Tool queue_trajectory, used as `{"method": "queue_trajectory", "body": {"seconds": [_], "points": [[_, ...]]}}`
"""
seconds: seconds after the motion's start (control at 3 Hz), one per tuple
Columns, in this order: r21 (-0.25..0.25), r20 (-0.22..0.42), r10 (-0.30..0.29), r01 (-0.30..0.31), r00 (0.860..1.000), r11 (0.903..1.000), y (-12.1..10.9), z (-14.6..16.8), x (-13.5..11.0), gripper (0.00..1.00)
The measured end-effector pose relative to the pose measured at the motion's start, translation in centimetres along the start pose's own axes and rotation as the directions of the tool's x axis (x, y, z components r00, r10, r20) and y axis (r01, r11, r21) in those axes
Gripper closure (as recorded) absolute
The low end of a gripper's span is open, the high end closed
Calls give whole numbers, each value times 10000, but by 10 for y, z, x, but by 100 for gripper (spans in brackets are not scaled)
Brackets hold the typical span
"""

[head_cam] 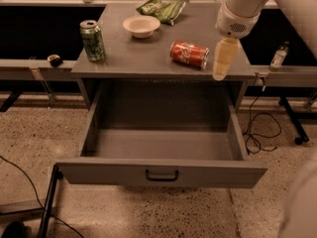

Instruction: Place coke can into top drawer

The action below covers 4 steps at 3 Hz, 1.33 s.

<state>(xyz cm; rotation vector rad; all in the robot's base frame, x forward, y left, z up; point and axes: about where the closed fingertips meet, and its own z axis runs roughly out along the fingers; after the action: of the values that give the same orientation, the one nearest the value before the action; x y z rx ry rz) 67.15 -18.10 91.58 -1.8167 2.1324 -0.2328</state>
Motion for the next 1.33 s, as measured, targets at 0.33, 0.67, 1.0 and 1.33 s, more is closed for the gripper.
{"method": "queue_trajectory", "body": {"seconds": [0.33,0.67,1.0,1.33], "points": [[-308,506,-419,435,9978,9986,-20,37,-43,0],[-631,650,-330,371,9973,9973,-31,69,-66,0],[-1035,612,242,-177,9978,9945,-35,97,-69,19],[-1369,880,534,-410,9947,9897,-32,107,-69,42]]}}
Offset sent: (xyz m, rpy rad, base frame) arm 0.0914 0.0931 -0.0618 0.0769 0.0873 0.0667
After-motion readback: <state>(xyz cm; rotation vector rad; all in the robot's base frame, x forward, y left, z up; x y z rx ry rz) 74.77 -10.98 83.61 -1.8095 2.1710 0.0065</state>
